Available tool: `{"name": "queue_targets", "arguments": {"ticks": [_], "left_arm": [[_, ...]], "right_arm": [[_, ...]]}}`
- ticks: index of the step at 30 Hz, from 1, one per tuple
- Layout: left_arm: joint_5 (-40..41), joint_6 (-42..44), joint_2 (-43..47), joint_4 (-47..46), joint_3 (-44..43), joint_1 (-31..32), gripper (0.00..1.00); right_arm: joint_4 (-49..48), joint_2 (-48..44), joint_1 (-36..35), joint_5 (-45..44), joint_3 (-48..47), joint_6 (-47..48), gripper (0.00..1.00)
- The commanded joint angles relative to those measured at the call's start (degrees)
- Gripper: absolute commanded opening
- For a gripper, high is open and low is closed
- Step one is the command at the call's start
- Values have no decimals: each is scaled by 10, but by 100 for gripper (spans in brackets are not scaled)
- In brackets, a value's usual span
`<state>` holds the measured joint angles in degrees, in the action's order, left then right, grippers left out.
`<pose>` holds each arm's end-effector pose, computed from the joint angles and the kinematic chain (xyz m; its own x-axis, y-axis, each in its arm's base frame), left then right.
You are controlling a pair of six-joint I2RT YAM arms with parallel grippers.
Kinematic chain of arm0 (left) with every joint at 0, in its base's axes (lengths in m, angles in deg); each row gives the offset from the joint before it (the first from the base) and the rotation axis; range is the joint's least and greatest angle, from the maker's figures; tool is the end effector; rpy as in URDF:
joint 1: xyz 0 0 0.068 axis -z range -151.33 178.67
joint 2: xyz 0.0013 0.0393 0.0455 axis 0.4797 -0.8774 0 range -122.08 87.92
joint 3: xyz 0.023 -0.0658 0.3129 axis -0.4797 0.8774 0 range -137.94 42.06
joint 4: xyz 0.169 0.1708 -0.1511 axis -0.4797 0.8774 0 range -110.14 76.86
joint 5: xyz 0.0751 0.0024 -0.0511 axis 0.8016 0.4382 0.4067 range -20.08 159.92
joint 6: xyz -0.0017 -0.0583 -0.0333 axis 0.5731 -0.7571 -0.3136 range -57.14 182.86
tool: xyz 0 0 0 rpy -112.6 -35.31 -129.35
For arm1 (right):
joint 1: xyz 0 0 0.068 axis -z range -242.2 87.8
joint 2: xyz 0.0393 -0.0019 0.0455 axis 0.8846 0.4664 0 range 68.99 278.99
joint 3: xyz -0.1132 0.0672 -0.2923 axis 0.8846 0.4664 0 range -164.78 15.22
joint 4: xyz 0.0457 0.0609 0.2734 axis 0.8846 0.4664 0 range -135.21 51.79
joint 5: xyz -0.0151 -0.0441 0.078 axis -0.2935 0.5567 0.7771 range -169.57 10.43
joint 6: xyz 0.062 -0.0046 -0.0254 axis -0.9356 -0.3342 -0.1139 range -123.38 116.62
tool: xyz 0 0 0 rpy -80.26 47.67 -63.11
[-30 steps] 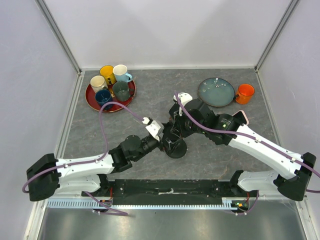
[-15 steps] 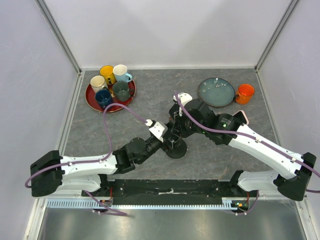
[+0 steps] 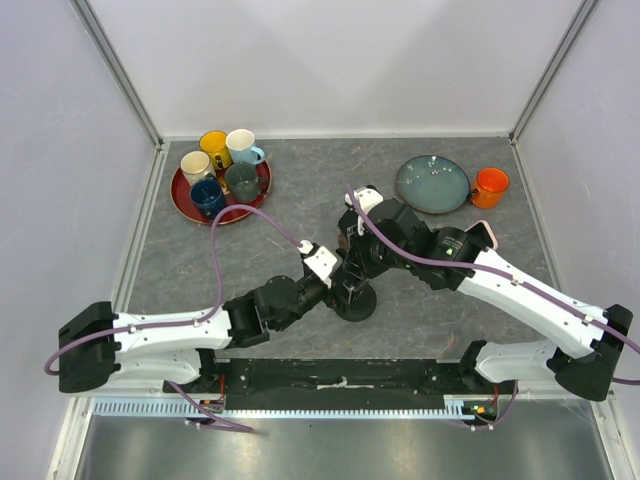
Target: Remove the phone from the phone stand
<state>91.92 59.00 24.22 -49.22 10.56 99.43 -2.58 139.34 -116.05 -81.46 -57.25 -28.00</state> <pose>0.1060 -0.2427 0.2950 -0.0684 0.0070 -0.9976 0.7493 0.6606 -0.0468 0.1654 0.2234 0.3954 -0.6784 -0.2228 -0.7001 -0.5606 0.7729 0.2972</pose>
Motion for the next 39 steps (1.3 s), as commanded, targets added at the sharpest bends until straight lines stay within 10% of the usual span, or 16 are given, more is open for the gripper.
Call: {"name": "queue_targets", "arguments": {"ticks": [1, 39], "left_arm": [[-3, -37, -18, 105, 6, 10, 95], [99, -93, -114, 305, -65, 35, 99]], "right_arm": [[-83, -17, 1, -13, -53, -16, 0], [-138, -113, 1, -65, -86, 14, 0]]}}
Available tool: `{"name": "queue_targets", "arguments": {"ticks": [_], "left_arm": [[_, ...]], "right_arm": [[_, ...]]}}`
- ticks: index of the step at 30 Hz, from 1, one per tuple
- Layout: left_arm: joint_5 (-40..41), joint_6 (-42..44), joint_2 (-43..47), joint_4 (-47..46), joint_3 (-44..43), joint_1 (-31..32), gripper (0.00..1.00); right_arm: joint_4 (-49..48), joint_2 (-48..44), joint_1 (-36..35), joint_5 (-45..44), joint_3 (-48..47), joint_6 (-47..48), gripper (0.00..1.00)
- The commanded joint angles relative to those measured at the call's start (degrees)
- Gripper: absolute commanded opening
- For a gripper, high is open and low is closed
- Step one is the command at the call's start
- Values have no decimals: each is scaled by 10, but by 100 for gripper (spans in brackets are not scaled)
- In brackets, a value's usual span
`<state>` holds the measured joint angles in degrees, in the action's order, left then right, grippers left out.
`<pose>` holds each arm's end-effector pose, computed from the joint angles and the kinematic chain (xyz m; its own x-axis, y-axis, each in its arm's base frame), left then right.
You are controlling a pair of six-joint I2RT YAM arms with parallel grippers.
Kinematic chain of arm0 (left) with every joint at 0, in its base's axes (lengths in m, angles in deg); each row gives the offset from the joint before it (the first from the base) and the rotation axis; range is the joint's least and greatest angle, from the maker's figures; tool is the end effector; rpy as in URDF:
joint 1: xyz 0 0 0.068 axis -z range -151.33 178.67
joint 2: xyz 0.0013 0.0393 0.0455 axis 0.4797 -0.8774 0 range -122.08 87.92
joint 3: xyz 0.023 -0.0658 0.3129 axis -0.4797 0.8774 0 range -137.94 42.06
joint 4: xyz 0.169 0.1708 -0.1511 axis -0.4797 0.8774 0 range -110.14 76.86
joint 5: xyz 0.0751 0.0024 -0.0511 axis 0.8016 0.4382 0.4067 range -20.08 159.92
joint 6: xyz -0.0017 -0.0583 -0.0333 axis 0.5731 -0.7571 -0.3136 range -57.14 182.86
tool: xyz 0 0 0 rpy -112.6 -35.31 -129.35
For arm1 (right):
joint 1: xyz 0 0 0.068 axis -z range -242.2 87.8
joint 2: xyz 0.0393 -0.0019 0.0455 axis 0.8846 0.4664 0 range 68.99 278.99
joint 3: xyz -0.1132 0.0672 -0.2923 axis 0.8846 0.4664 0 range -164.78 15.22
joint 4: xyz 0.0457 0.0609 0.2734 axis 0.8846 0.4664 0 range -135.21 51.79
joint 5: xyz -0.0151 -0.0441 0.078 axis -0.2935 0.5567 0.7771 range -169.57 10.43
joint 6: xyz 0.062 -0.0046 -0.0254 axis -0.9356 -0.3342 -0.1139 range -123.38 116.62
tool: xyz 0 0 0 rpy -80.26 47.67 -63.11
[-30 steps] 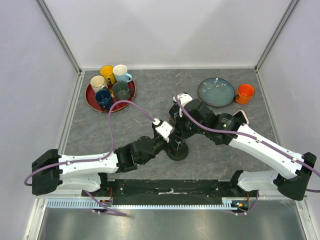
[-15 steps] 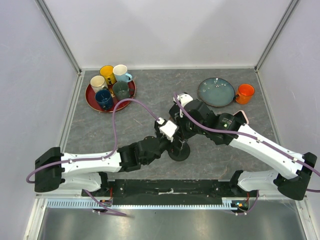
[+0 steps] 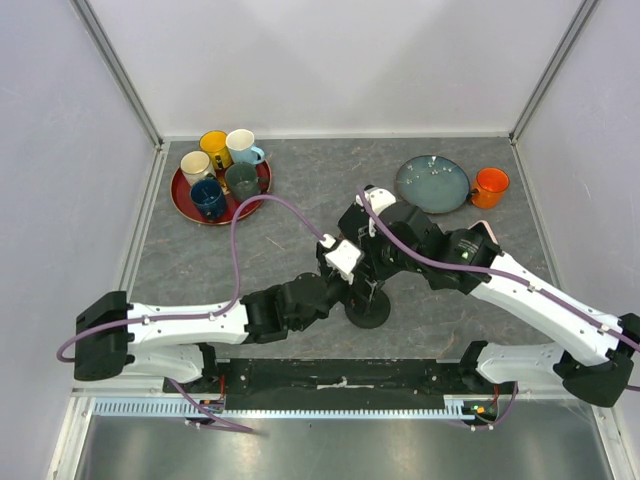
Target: Remove the phone from the phone stand
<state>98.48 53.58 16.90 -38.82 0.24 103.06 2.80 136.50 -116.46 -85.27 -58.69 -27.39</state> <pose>0.1057 -0.2830 0.3087 -0.1644 0.0625 -0.9844 0.7022 0.7083 -0.0723 0.1537 0.2045 0.4078 -0.6653 -0.2313 -0.7099 -0.5403 0.8053 0.2440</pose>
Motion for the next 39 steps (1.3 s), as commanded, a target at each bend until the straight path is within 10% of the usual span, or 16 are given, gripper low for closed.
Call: {"name": "queue_targets", "arguments": {"ticks": [1, 32, 39], "left_arm": [[39, -42, -44, 207, 38, -1, 99], [38, -107, 414, 7, 272, -1, 100], [58, -60, 340, -107, 341, -1, 100]], "right_arm": [[-196, -86, 5, -25, -64, 11, 0], [-318, -66, 4, 1, 83, 12, 0], [-277, -51, 3, -30, 32, -8, 0]]}}
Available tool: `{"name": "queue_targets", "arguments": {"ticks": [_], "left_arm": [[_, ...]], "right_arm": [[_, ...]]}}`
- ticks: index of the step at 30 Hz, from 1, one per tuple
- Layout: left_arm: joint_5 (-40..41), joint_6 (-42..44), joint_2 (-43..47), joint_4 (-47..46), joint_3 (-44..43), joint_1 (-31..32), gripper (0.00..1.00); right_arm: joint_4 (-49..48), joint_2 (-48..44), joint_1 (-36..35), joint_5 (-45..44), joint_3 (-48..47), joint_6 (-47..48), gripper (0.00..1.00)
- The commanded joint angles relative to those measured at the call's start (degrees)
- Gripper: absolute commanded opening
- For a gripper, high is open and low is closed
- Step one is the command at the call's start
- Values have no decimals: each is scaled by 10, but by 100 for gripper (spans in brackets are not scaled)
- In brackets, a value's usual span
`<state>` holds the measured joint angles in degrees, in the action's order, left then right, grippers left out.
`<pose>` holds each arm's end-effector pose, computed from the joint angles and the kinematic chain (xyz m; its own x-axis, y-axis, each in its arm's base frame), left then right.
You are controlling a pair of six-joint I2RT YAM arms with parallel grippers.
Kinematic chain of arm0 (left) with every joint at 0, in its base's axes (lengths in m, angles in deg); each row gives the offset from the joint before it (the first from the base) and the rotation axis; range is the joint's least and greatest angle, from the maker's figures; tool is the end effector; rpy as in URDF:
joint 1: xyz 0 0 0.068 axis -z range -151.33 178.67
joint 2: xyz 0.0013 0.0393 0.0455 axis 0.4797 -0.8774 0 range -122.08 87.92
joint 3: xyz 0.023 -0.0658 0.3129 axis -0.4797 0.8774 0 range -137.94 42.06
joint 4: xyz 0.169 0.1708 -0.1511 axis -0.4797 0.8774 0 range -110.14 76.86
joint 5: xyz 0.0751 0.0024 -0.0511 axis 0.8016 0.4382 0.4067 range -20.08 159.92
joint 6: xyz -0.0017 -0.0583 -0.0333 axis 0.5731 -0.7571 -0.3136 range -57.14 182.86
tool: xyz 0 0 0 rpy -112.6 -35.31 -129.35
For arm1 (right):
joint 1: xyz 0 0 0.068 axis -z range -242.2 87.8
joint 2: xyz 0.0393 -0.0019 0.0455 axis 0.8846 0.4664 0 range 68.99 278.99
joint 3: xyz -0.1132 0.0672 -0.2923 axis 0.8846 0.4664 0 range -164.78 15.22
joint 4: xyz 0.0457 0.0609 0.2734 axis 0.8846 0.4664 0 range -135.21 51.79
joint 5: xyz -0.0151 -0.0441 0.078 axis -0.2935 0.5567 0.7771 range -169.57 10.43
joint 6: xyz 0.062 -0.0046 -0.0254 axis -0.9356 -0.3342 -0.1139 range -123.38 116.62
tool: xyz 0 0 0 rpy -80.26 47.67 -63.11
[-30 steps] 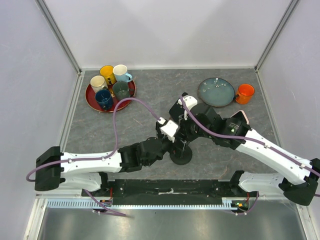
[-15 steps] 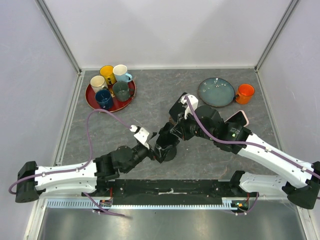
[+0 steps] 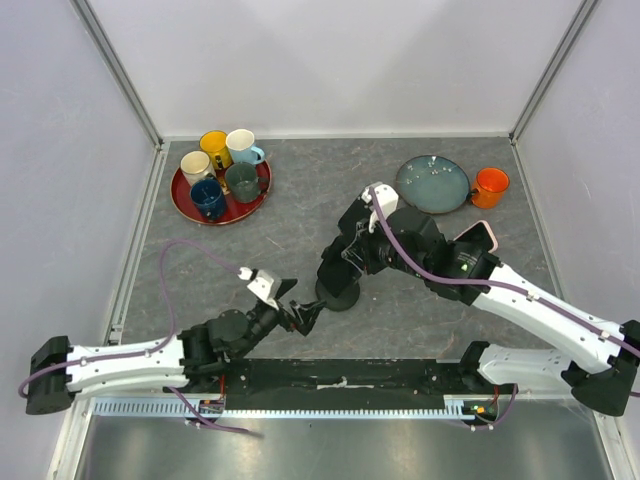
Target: Remove the phone from the phone stand
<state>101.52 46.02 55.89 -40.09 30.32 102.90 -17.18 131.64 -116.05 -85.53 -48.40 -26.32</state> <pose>0.0670 -0.1339 0.2419 -0.1977 -0.2076 -0.9580 0.6478 0.7058 -0.2866 0.1561 0.2043 0.3982 -0.5389 -0.0805 -0.8385 -0.5848 0.7523 0.3036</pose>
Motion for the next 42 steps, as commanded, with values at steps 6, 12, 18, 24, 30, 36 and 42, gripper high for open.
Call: {"name": "queue_targets", "arguments": {"ticks": [6, 12, 18, 24, 30, 36, 42], "left_arm": [[0, -3, -147, -150, 32, 0, 100], [-15, -36, -166, -142, 5, 0, 100], [-7, -53, -117, -46, -47, 0, 100], [12, -79, -87, 66, -110, 0, 100], [19, -105, -86, 181, -182, 1, 100], [44, -135, -105, 278, -268, 0, 99], [61, -127, -173, 368, -375, -1, 99]], "right_arm": [[-60, 20, 0, -19, -78, -18, 0], [-56, 31, -13, -21, -74, -1, 0], [-40, 50, -28, -29, -76, 5, 3], [-33, 60, -36, -30, -81, 13, 41], [-35, 53, -38, -20, -88, 13, 71], [-68, -19, -37, -119, -52, 22, 84], [-177, -134, -35, -185, 116, 49, 95]]}}
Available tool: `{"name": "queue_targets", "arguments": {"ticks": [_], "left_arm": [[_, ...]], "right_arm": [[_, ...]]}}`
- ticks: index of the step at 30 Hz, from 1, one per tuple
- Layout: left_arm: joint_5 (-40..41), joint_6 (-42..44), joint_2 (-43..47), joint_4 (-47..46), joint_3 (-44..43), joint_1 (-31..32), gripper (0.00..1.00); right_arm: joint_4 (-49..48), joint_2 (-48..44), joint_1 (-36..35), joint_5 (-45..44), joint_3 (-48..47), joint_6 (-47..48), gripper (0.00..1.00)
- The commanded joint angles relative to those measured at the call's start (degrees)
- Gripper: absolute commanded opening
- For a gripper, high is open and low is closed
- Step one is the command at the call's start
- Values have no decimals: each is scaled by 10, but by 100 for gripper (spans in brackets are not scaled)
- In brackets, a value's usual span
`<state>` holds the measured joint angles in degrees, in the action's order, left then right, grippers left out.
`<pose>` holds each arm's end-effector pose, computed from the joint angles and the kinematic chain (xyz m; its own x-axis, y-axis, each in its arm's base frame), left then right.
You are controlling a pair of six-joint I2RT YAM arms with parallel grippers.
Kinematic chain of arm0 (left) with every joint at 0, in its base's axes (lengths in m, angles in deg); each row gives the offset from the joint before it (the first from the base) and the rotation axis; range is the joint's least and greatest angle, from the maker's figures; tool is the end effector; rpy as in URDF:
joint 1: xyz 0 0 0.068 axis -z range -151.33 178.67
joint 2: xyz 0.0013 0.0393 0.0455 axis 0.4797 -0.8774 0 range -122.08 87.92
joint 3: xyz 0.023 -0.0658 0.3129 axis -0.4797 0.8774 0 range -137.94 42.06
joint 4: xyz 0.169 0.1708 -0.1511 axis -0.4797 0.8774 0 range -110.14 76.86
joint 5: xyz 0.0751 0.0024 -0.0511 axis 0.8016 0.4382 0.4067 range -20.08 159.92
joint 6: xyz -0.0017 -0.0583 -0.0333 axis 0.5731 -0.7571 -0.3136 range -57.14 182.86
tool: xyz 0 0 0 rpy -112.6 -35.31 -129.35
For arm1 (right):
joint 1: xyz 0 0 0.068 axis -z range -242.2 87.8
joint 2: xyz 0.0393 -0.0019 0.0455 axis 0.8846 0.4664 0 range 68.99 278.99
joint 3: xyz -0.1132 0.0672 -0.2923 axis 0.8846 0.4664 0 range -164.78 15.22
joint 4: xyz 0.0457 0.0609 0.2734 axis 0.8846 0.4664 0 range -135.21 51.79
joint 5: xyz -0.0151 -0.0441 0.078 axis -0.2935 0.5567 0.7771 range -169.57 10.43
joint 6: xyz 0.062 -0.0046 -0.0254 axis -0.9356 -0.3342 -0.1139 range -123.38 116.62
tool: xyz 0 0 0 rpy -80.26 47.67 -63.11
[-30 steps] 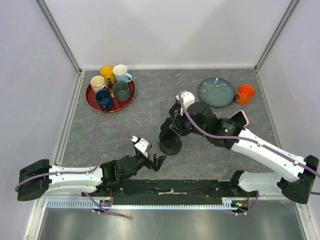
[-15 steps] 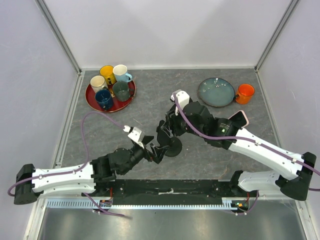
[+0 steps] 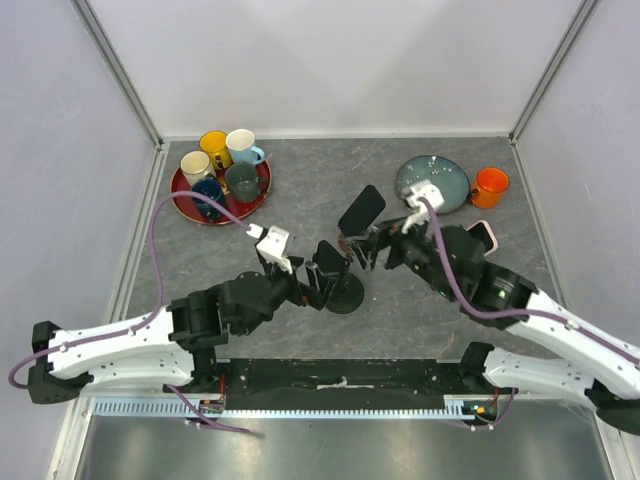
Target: Remove the phone from the phone stand
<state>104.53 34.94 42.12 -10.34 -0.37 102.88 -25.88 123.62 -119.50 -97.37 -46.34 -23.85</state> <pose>0.0806 -0.1731 0.3552 -0.3551 -0.1602 -0.9210 0.5379 0.7707 -0.3415 0.1328 0.1766 0.4339 -0.3324 0.0985 -0.9380 -0.5589 0.7805 0.2801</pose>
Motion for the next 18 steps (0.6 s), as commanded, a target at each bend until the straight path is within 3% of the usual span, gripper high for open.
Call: {"name": "queue_targets", "arguments": {"ticks": [1, 6, 10, 14, 18], "left_arm": [[34, -7, -47, 77, -79, 0, 99], [45, 20, -116, 121, -153, -11, 99], [4, 35, -145, 130, -183, -45, 99], [-66, 41, -160, 124, -193, -97, 99], [-103, 61, -169, 95, -192, -100, 99]], "right_arm": [[-110, -83, -2, -59, 123, 33, 95], [-238, -170, -1, -52, 307, 32, 98], [-298, -217, -1, -53, 410, 33, 95], [-380, -216, -1, -21, 495, 46, 91], [-471, -173, -1, 28, 538, 72, 87]]}}
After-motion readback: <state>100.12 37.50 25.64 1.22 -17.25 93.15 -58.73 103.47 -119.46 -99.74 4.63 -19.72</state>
